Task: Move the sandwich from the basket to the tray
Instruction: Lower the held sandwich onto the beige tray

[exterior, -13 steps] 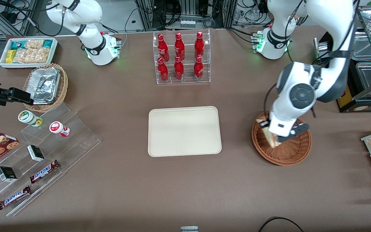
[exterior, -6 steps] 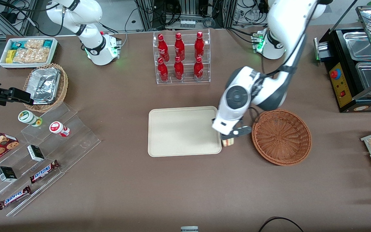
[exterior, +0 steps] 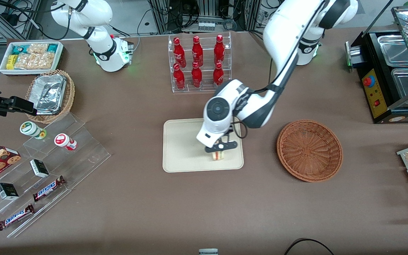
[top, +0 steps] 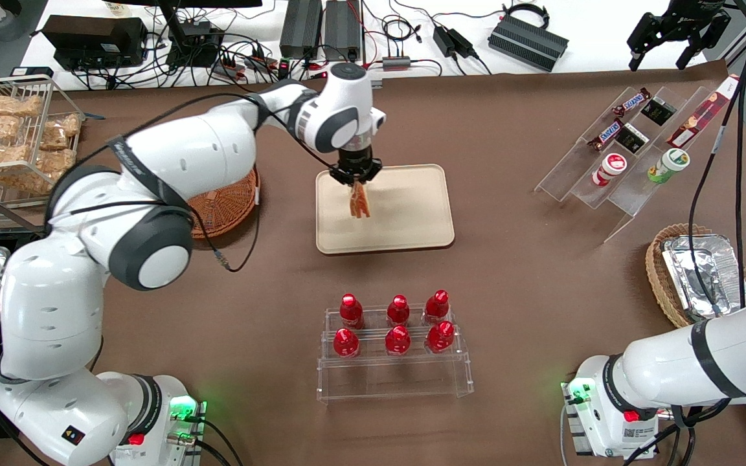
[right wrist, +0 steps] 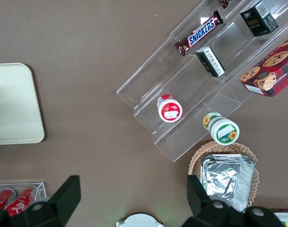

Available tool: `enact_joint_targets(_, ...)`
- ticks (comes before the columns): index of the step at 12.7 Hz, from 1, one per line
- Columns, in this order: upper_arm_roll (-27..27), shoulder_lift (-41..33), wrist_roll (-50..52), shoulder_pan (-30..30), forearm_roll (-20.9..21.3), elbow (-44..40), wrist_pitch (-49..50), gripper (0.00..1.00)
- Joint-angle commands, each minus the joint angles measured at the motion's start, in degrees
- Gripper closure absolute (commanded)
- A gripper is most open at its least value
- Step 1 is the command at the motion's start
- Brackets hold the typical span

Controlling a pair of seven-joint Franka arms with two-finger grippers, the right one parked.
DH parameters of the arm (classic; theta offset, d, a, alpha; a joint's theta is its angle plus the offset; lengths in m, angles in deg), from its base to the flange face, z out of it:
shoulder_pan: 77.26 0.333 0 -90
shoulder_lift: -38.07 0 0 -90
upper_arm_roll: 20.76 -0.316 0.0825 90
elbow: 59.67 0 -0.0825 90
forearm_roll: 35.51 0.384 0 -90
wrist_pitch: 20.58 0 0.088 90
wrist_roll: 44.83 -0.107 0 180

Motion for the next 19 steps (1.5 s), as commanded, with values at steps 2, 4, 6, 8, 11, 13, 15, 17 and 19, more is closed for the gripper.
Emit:
enact_joint_targets(2,0.4,4.9,2.2,-2.2,-2.2,-6.3,-1.5,1.00)
enact_joint_targets(4,0.4,5.9,4.0,-3.6,-2.2,-7.5,-1.2,1.00)
enact_joint_targets(6,0.2,6.6,4.8,-4.3,-1.9,-7.5,-1.4,1.00)
enact_joint_targets(8,0.0,7.1,4.8,-4.3,-1.6,-7.9,-1.5,1.00)
enact_joint_targets(11,-0.2,7.4,5.5,-4.3,-1.4,-8.8,-0.7,1.00)
enact_joint_targets(13,-0.3,7.4,6.2,-4.3,-0.9,-8.9,-0.7,1.00)
enact_joint_targets(15,-0.3,8.1,9.1,-4.3,1.4,-8.9,-1.0,1.00)
enact_joint_targets(17,-0.2,8.5,9.9,-4.4,2.5,-9.5,-0.9,1.00)
enact_joint_targets(19,-0.2,8.5,9.7,-4.3,2.4,-9.5,-0.9,0.24)
